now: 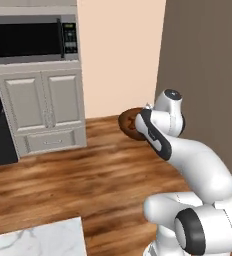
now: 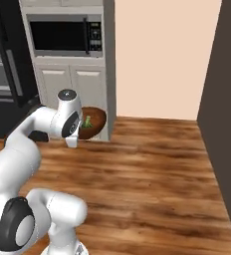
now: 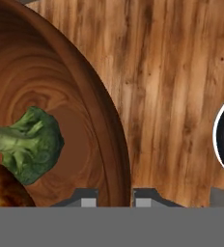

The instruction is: Pick the chicken drumstick and broccoli from their plates and place them in the bowl. Then put the bowl in the fridge.

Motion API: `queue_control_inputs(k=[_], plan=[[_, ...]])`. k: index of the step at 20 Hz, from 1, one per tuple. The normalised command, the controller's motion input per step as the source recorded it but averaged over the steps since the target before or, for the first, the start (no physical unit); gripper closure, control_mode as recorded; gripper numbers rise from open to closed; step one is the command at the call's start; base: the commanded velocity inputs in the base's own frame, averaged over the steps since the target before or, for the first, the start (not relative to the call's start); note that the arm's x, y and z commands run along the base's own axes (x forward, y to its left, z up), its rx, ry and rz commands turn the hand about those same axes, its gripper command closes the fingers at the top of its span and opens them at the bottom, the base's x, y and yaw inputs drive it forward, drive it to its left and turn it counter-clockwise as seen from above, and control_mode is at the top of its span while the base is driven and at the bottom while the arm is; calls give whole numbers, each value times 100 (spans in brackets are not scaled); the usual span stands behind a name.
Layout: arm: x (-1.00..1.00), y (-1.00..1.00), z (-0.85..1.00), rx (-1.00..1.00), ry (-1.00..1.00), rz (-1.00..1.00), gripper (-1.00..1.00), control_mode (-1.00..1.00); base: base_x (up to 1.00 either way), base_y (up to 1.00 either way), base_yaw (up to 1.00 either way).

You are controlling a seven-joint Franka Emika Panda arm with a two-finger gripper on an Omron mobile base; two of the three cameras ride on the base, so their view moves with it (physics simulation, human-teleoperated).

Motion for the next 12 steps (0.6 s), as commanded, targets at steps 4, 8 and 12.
queue_control_inputs(k=[4, 8, 12], plan=[[0, 0, 0, 0, 0, 0, 100, 100, 93, 0, 28], [0, 0, 0, 0, 0, 0, 100, 100, 88, 0, 34], [0, 0, 0, 0, 0, 0, 100, 100, 83, 0, 40]])
